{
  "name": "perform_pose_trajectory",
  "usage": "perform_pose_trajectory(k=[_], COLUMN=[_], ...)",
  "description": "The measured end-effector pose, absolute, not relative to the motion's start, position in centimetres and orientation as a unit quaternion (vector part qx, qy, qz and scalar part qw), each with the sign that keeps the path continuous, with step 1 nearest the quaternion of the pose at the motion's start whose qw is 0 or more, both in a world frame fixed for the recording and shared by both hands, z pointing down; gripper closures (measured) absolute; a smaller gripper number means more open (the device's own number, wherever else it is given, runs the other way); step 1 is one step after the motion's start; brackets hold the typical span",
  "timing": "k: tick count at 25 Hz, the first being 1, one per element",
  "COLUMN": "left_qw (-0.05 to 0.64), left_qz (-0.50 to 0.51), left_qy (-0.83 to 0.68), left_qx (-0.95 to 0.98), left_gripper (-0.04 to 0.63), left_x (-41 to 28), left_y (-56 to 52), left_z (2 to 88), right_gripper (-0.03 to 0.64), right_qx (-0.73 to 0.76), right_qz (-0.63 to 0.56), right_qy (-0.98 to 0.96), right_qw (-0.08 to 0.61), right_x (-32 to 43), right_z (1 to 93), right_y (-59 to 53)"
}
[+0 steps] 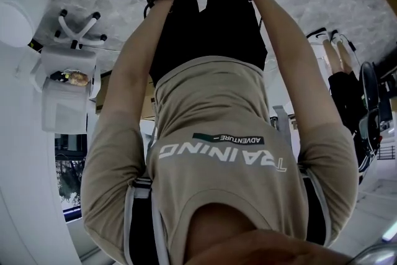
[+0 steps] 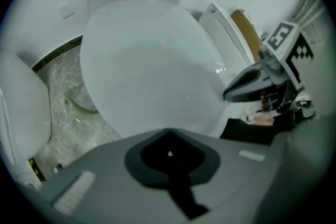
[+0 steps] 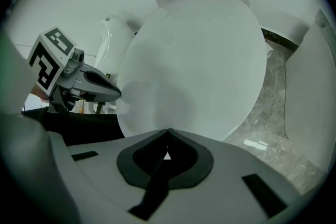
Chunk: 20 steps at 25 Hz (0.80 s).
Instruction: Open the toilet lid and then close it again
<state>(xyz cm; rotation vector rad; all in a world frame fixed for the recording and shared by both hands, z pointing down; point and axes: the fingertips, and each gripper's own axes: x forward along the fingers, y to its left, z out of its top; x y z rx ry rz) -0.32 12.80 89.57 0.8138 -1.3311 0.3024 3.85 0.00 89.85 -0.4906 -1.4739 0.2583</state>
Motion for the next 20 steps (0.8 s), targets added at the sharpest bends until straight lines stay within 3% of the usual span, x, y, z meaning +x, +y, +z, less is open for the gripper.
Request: perform_pose_trajectory(k=[20], left_qw=[0.712], left_qz=[0.134], left_qy=[-0.601], left_qx=[0.338], left_gripper=[0.589], left_x=[-0.2], left_y=[13.2], left_z=[92.9], right_gripper=[0.607], right_qx=[-0.152], right_qz=[0.118], right_qy=[-0.647], right_qw=[0.738], right_x=[4.1], right_z=[93.4], right_y=[0.3])
